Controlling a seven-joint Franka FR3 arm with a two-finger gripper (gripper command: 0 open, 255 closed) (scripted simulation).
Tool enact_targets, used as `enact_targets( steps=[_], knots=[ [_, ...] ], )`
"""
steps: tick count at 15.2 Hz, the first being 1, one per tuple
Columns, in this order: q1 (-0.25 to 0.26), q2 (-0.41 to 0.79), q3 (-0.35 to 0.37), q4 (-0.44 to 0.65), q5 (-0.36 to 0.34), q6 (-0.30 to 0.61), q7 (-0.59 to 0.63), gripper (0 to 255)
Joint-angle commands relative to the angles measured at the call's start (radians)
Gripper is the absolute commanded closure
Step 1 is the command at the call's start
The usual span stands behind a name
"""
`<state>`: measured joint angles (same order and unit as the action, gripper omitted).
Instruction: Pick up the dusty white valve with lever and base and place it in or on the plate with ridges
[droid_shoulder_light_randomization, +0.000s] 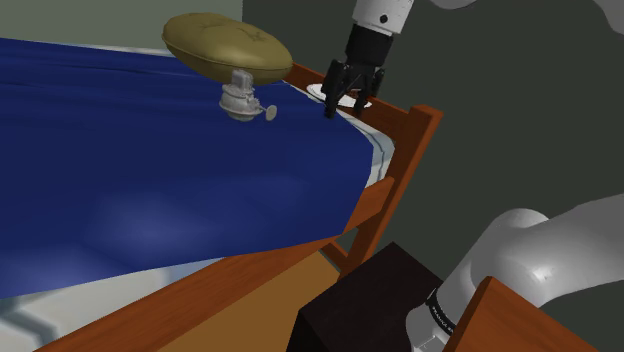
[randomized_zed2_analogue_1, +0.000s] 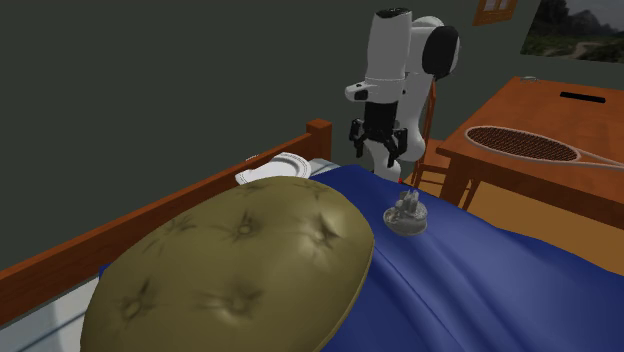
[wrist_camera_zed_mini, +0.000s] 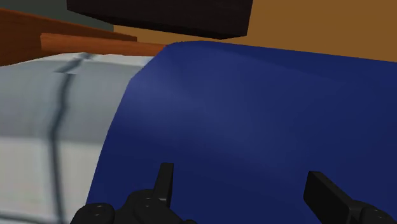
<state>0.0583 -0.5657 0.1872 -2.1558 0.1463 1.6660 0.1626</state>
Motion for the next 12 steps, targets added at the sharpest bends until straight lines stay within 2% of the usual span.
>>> enact_targets(
  steps=[1,7,12],
  knots=[
    [0.007,0.048,0.036,0.053,-0.003,0.019,0.031,0],
    [0.019,0.201,0.142,0.236,-0.045,0.05,0.126,0],
    [0.032,0.348,0.235,0.42,-0.123,0.051,0.218,0]
  ],
)
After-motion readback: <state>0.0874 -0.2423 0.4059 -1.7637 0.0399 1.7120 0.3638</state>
